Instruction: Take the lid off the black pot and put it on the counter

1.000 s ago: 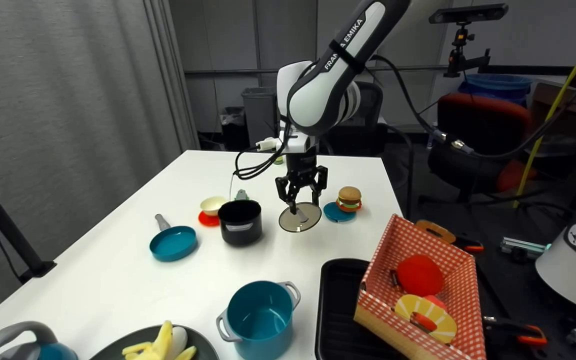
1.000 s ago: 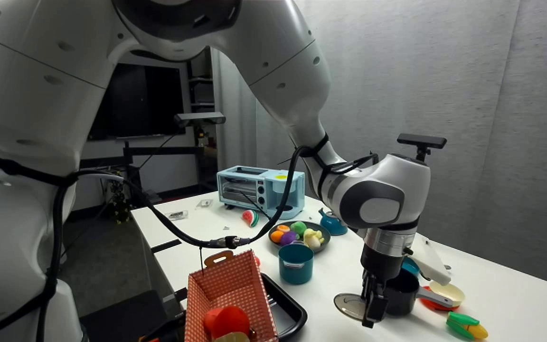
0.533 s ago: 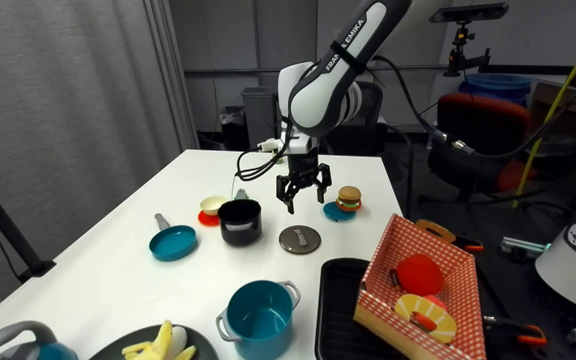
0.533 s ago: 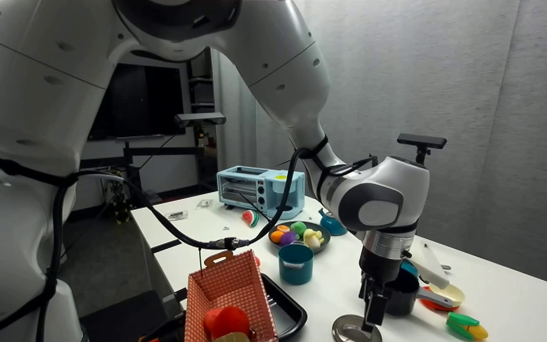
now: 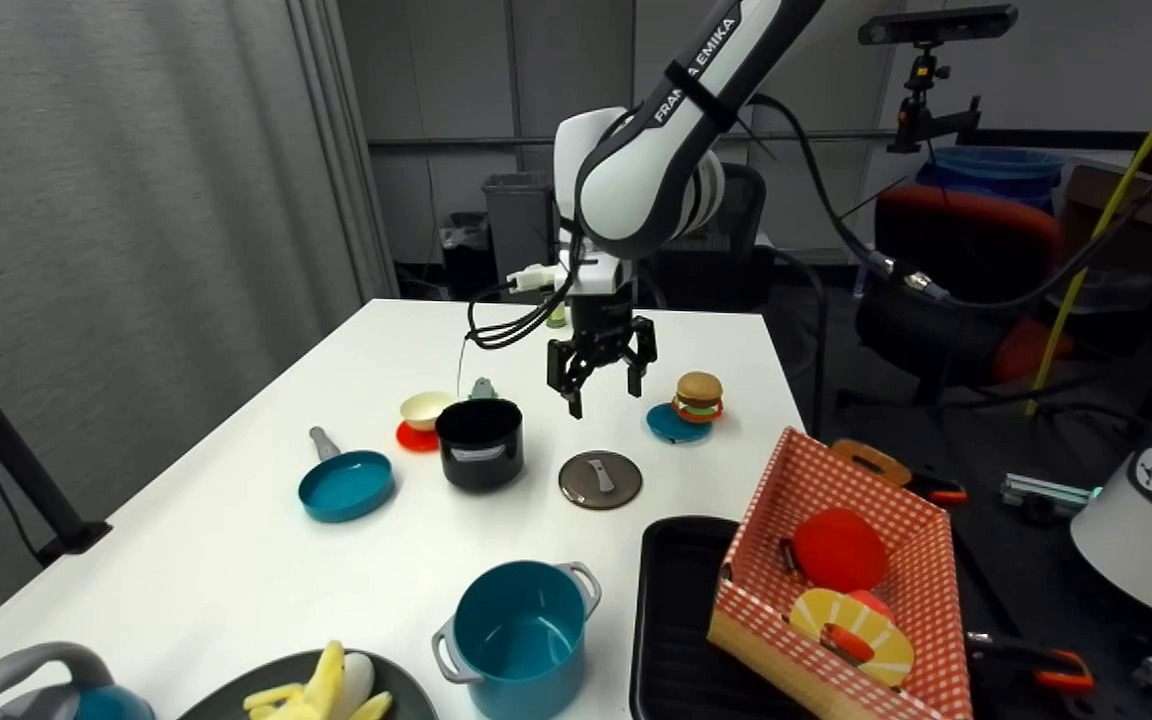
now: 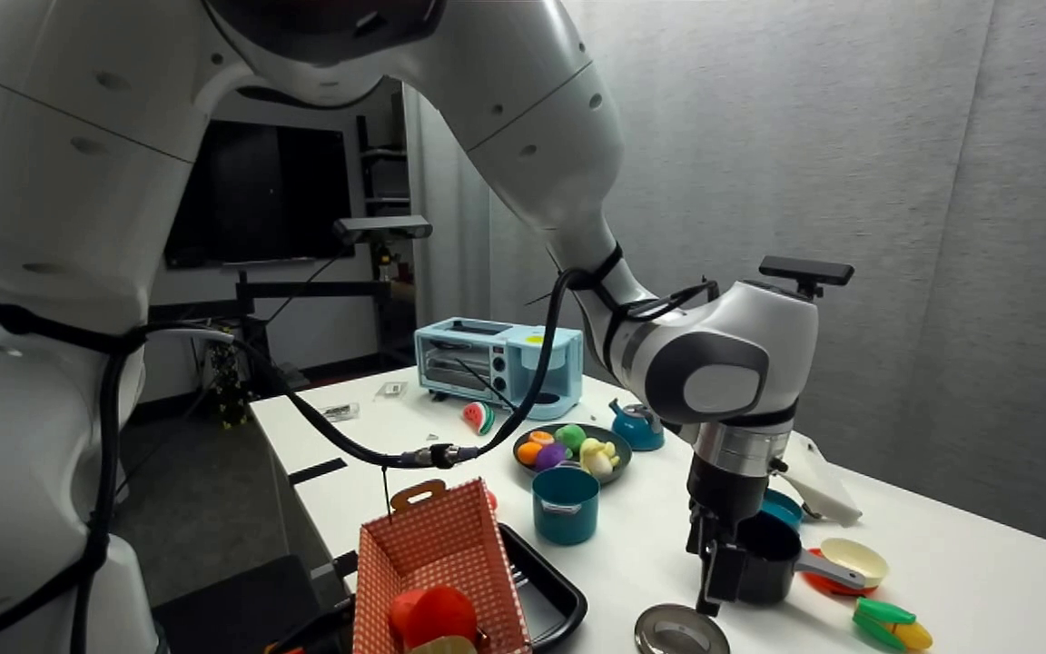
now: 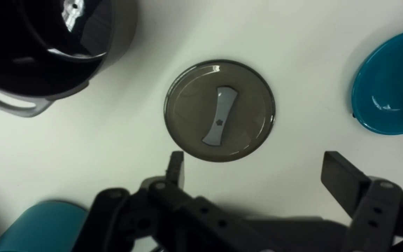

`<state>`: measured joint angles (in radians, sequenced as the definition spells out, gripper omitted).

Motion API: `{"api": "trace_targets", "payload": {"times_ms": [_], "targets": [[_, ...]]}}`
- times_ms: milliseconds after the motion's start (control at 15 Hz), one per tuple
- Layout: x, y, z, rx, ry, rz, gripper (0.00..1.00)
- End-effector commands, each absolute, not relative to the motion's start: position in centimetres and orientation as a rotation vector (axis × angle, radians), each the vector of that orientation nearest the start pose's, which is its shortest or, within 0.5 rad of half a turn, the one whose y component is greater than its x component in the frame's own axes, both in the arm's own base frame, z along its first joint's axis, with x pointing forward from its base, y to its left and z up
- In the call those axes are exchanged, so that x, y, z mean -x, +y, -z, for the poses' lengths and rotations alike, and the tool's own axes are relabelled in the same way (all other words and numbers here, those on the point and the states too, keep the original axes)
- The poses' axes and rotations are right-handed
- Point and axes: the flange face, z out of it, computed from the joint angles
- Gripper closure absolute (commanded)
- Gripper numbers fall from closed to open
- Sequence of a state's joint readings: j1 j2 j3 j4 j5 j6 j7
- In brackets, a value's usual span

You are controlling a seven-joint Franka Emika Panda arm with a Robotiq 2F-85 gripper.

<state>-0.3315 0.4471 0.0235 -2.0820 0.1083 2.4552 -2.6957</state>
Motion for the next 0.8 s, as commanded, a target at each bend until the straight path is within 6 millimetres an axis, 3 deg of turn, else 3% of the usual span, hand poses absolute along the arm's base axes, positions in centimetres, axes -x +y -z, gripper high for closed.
{"api": "trace_targets", "payload": {"times_ms": [0,67,133,200,333,400,467,533,600,667,733], "targets": [[-53.3,-14.6,-25.5,-1.108,2.987,-0.1,0.0],[-52.9,-13.4,-26.5,-1.045,3.011,-0.065,0.0],[-51.8,-13.6,-27.0,-0.973,3.044,-0.075,0.0],[-51.8,-11.3,-27.7,-0.927,3.06,-0.017,0.0],[-49.6,-11.4,-28.5,-0.84,3.099,-0.022,0.0],[-49.8,-9.2,-28.2,-0.846,3.095,0.016,0.0],[-49.1,-9.0,-28.1,-0.847,3.094,0.024,0.0],[-46.9,-11.1,-28.8,-0.833,3.096,-0.014,0.0],[-48.1,-9.0,-27.4,-0.852,3.095,0.01,0.0],[-47.2,-9.4,-27.1,-0.878,3.085,0.019,0.0],[-45.0,-11.6,-27.9,-0.885,3.081,-0.008,0.0]]}}
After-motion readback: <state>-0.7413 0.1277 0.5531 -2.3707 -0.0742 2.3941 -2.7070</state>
